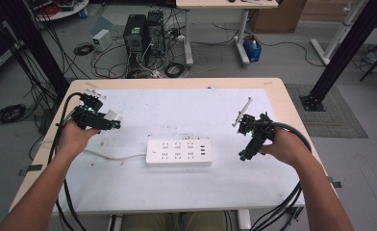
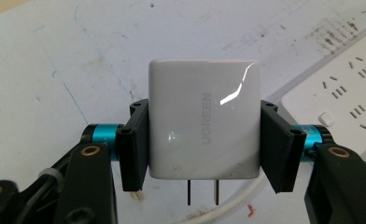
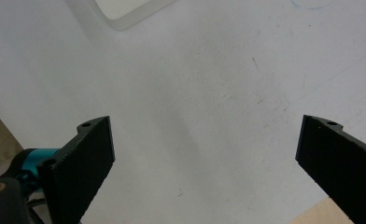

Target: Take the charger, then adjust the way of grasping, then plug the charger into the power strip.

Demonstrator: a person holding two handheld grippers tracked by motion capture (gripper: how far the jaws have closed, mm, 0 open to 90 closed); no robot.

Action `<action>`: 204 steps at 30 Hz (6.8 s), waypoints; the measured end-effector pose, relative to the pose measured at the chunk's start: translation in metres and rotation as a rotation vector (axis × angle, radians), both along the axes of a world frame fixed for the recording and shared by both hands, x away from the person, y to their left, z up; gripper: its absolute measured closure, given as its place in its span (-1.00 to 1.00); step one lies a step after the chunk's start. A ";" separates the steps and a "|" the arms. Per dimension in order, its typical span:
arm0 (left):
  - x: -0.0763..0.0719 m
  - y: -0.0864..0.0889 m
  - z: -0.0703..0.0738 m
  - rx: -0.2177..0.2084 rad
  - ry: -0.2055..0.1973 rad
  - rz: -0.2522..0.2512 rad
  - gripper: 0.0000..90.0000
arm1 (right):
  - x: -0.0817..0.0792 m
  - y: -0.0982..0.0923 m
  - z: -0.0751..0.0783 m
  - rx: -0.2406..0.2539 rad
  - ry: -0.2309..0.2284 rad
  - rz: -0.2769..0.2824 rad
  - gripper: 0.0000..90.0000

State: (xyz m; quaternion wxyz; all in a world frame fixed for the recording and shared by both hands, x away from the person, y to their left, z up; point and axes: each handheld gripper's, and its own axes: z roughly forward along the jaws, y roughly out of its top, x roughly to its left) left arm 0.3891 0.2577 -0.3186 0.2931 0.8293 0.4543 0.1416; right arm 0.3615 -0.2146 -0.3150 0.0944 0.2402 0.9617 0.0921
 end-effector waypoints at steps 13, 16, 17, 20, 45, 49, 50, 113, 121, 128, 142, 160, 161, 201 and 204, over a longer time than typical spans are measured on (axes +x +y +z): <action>-0.004 -0.008 0.010 -0.001 -0.023 -0.095 -0.05 | -0.004 -0.002 0.002 0.019 -0.010 -0.004 -0.92; -0.006 -0.011 0.015 -0.012 -0.033 -0.141 -0.05 | -0.004 -0.002 0.002 0.024 -0.010 -0.002 -0.92; -0.008 -0.014 0.020 -0.021 -0.046 -0.185 -0.05 | -0.004 -0.001 0.002 0.025 -0.011 0.001 -0.92; -0.009 -0.018 0.024 -0.034 -0.057 -0.229 -0.05 | -0.003 -0.001 0.002 0.029 -0.012 0.000 -0.92; -0.019 -0.078 0.021 -0.029 -0.163 -0.630 -0.05 | 0.006 0.017 0.000 0.173 -0.051 -0.021 -0.91; -0.016 -0.084 0.018 -0.084 -0.176 -0.671 -0.05 | 0.008 0.018 0.001 0.248 -0.039 -0.076 -0.91; -0.016 -0.086 0.017 -0.096 -0.176 -0.682 -0.05 | 0.009 0.018 0.001 0.283 -0.025 -0.105 -0.92; -0.013 -0.179 -0.002 -0.080 -0.244 -0.865 -0.05 | 0.034 0.076 -0.013 0.958 0.531 -0.498 -0.23; -0.014 -0.179 -0.001 -0.080 -0.255 -0.872 -0.05 | 0.035 0.079 -0.015 0.959 0.571 -0.516 -0.11; -0.015 -0.181 -0.001 -0.070 -0.263 -0.871 -0.05 | 0.036 0.081 -0.016 0.960 0.583 -0.537 0.21; -0.012 -0.180 -0.003 -0.035 -0.216 -0.801 -0.43 | 0.038 0.078 -0.020 0.953 0.570 -0.552 0.39; -0.006 -0.121 0.006 -0.009 -0.058 -0.643 -0.63 | 0.041 0.040 0.003 0.820 0.359 -0.509 0.38; -0.006 -0.117 0.007 0.005 -0.046 -0.644 -0.63 | 0.041 0.039 0.006 0.801 0.342 -0.495 0.38; -0.017 -0.036 0.007 0.228 0.086 -0.576 -0.63 | 0.032 0.045 0.035 0.493 0.077 -0.150 0.38; -0.018 -0.037 0.004 0.242 0.085 -0.605 -0.63 | 0.033 0.051 0.035 0.435 0.065 -0.105 0.38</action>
